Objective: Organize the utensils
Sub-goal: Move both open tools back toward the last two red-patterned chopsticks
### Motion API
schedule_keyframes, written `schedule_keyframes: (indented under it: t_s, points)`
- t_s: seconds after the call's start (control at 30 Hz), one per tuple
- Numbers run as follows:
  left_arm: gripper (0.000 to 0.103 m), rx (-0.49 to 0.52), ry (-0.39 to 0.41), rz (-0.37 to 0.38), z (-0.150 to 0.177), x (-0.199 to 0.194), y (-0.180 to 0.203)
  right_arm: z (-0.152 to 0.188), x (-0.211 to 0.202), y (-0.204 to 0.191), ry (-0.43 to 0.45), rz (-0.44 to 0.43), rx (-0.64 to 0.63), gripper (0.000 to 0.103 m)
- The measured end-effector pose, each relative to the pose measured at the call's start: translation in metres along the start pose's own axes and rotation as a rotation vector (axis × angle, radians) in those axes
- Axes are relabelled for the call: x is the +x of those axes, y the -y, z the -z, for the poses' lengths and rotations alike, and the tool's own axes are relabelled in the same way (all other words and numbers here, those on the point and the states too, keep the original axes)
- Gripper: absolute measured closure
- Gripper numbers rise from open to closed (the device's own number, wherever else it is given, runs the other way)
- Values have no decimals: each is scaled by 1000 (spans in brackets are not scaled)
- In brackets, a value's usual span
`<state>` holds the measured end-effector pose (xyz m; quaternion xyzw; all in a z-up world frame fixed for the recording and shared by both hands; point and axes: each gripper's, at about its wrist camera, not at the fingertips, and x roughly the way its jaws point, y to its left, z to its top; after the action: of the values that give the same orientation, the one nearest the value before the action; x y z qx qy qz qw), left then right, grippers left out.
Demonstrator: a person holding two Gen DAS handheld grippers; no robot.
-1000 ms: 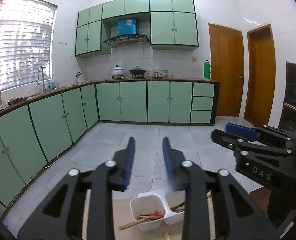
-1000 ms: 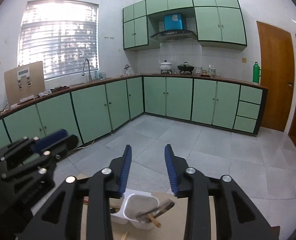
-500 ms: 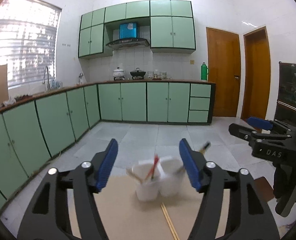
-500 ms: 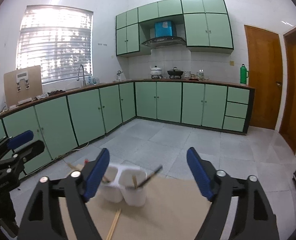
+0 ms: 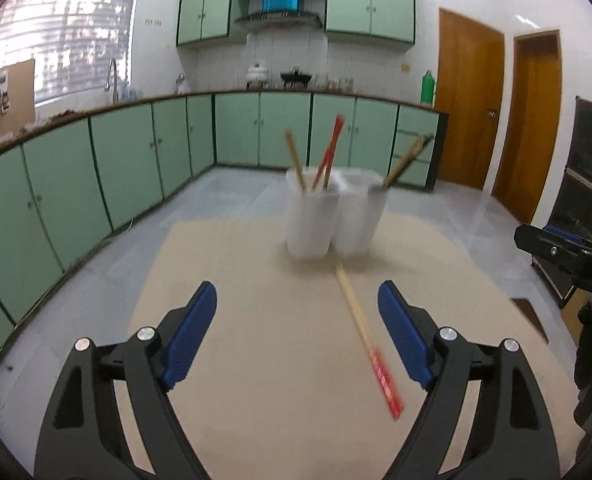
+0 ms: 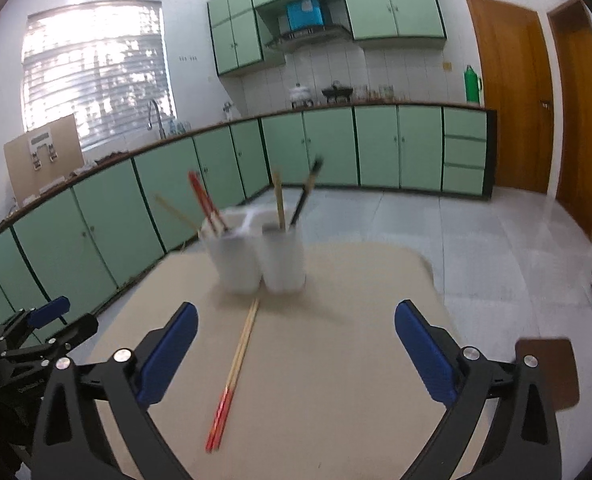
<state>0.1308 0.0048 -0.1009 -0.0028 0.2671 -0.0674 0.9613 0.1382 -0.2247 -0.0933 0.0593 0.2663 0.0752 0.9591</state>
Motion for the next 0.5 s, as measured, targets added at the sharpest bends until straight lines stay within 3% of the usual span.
schedule_keyframes:
  t_s: [0.27, 0.5]
  points:
    - [23, 30, -118, -24, 47, 15, 2, 60, 19, -17, -145, 16, -9, 7]
    - [23, 40, -206, -39, 75, 23, 1, 97, 39, -34, -247, 19, -36, 13]
